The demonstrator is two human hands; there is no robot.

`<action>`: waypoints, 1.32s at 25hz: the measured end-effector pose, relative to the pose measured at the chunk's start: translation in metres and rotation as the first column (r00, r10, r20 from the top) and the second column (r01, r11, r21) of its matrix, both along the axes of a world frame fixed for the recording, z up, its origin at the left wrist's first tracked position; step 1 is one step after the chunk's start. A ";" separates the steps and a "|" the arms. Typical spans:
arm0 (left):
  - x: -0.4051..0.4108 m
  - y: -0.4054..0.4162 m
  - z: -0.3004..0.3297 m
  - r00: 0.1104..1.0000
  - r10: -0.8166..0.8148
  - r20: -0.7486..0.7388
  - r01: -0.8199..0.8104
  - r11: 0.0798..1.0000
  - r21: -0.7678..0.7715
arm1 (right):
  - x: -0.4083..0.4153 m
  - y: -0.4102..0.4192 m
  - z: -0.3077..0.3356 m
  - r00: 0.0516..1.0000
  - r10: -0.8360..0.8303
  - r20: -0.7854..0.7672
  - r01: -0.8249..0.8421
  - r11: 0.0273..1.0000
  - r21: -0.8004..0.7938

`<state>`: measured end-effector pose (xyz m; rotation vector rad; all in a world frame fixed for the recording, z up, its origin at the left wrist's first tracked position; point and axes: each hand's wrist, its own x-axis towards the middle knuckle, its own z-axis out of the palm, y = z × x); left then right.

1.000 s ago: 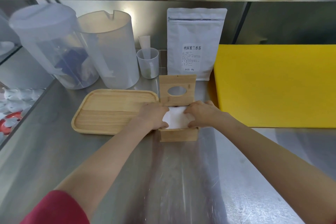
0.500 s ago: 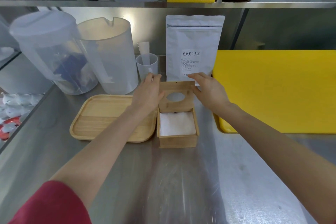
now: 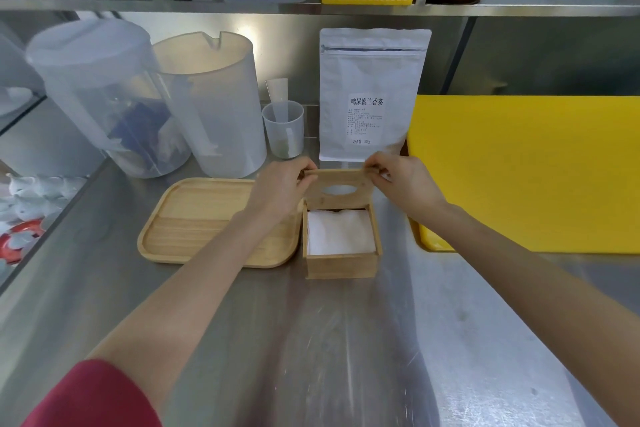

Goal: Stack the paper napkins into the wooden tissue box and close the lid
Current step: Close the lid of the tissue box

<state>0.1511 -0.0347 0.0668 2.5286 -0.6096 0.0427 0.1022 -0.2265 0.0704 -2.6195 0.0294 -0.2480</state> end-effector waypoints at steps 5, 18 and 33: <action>-0.027 0.016 -0.013 0.999 -0.052 0.002 0.051 0.999 0.015 | -0.032 0.003 -0.012 0.998 0.045 -0.035 -0.047 0.997 -0.053; -0.069 0.030 -0.070 0.993 -0.115 -0.020 0.116 0.990 0.086 | -0.081 0.013 -0.066 0.995 0.098 0.012 -0.096 0.990 -0.103; -0.080 0.034 -0.087 0.992 -0.120 -0.028 0.122 0.986 0.110 | -0.092 0.022 -0.096 0.994 0.022 0.103 -0.017 0.999 -0.046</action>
